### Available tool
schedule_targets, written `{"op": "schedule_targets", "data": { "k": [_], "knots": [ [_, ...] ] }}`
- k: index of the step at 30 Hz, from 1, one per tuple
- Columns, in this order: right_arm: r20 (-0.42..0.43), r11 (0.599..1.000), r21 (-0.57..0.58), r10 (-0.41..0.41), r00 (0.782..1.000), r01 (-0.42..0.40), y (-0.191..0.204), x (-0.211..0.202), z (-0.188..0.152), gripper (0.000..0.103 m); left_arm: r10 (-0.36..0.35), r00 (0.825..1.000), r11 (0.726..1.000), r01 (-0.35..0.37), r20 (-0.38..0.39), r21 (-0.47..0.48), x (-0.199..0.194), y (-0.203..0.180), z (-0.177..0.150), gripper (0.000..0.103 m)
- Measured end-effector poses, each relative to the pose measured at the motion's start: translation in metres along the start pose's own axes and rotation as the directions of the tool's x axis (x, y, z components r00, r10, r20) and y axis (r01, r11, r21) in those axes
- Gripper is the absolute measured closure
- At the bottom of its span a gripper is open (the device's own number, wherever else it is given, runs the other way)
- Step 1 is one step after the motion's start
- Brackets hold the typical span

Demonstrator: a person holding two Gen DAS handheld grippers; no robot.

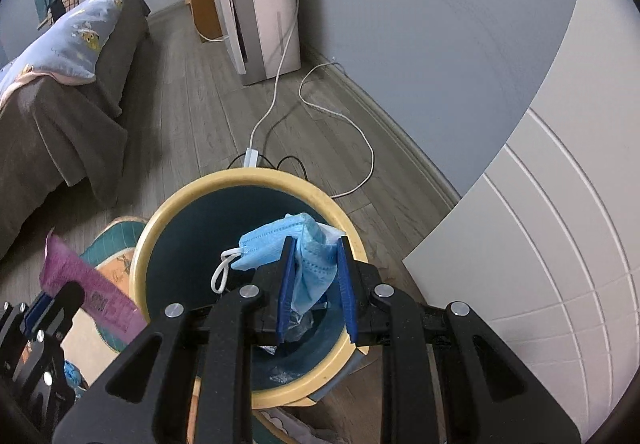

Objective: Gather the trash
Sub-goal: 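Carry the mask over the bin with the right gripper while the left gripper grasps the pink wrapper, then open both grippers over the bin, dropping the mask and pink wrapper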

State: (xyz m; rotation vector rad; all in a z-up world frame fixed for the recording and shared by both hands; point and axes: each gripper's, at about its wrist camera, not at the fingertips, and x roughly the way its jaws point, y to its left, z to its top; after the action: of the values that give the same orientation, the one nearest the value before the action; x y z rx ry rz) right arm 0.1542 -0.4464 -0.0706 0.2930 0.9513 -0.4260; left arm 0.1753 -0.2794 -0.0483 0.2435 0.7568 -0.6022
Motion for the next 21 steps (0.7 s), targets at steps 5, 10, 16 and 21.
{"op": "schedule_targets", "data": {
  "k": [5,10,16,21],
  "knots": [
    [0.000,1.000,0.007,0.006,1.000,-0.006,0.000,0.000,0.001,0.078,-0.001,1.000,1.000,0.001,0.002,0.000,0.003,0.000,0.003,0.076],
    [0.007,1.000,0.006,0.003,1.000,-0.004,0.001,-0.001,0.002,0.065,0.011,1.000,1.000,-0.011,0.015,0.003,0.000,0.002,0.001,0.053],
    [0.007,1.000,0.009,0.005,1.000,-0.005,0.004,-0.003,0.002,0.041,0.024,0.999,1.000,-0.024,0.024,0.003,-0.006,0.006,-0.001,0.040],
    [0.031,1.000,-0.004,0.009,0.999,-0.008,0.011,-0.011,0.005,0.012,0.057,0.998,0.998,-0.056,0.032,-0.017,-0.015,0.015,-0.007,0.016]
  ]
}}
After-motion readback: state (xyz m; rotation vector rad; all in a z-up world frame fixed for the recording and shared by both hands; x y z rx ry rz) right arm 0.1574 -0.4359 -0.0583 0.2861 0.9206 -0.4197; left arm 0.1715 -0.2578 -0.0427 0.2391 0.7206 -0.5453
